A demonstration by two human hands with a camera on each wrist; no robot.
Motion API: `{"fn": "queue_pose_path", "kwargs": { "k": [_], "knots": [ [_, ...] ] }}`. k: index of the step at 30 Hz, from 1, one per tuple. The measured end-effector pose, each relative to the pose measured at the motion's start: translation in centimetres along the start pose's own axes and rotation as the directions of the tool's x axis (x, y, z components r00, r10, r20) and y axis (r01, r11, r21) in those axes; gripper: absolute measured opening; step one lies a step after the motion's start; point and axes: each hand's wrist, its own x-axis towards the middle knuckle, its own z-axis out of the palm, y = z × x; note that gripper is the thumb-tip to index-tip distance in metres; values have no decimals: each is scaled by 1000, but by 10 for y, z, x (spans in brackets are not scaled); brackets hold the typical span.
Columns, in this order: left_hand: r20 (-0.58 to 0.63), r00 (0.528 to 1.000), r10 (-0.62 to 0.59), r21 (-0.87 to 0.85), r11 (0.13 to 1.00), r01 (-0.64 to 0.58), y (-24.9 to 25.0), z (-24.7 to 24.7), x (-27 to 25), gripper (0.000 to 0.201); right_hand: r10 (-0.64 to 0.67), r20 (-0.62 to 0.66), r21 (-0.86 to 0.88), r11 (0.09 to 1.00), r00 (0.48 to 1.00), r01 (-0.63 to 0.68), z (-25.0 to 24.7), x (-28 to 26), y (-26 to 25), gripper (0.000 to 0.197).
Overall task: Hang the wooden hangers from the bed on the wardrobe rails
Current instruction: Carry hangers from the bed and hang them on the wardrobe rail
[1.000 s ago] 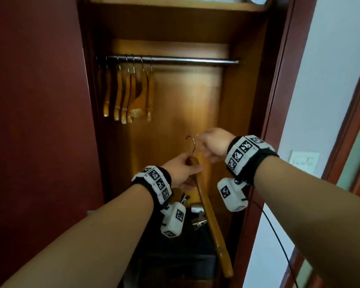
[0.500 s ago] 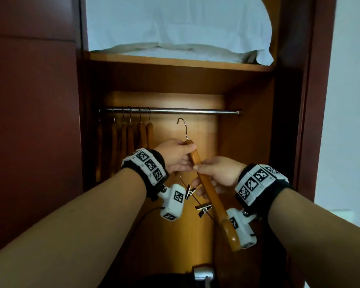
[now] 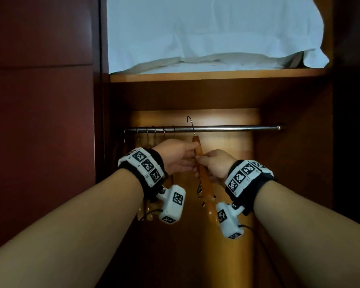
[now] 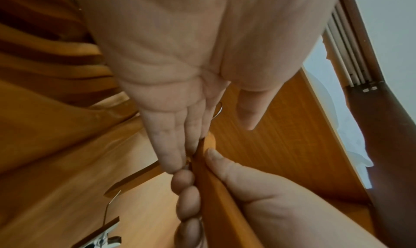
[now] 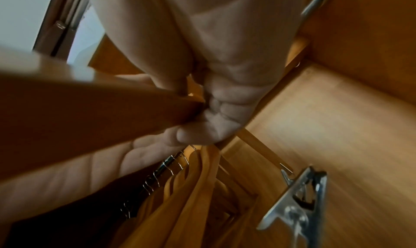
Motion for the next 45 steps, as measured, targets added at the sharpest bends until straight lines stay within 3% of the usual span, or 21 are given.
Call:
{"fn": "queue_pose_path", "kwargs": {
  "k": [5,11,19,25,32,42,45],
  "knots": [
    [-34,999,-11,65,998,13,2,-11,8,37,1,1,-58,998,1000,-1,1,37,2,33],
    [-100,995,-29,52,998,34,-5,-15,21,60,41,-8,-81,996,999,-42,5,65,10,27],
    [-104,991,-89,64,993,96,-22,-22,29,63,74,21,-131,989,997,-71,19,90,36,26],
    [-116,989,-90,43,994,96,-30,-27,26,64,80,39,-70,995,996,-77,25,85,39,20],
    [-117,991,-59,49,997,65,-35,-38,20,63,174,115,42,983,978,-180,31,71,43,24],
    [-52,998,23,56,998,-21,-29,-41,0,52,207,2,-27,978,978,-207,17,31,28,44],
    [-17,999,50,49,998,-49,-28,-36,-8,50,220,-53,-38,974,974,-222,12,12,24,41]
  ]
}}
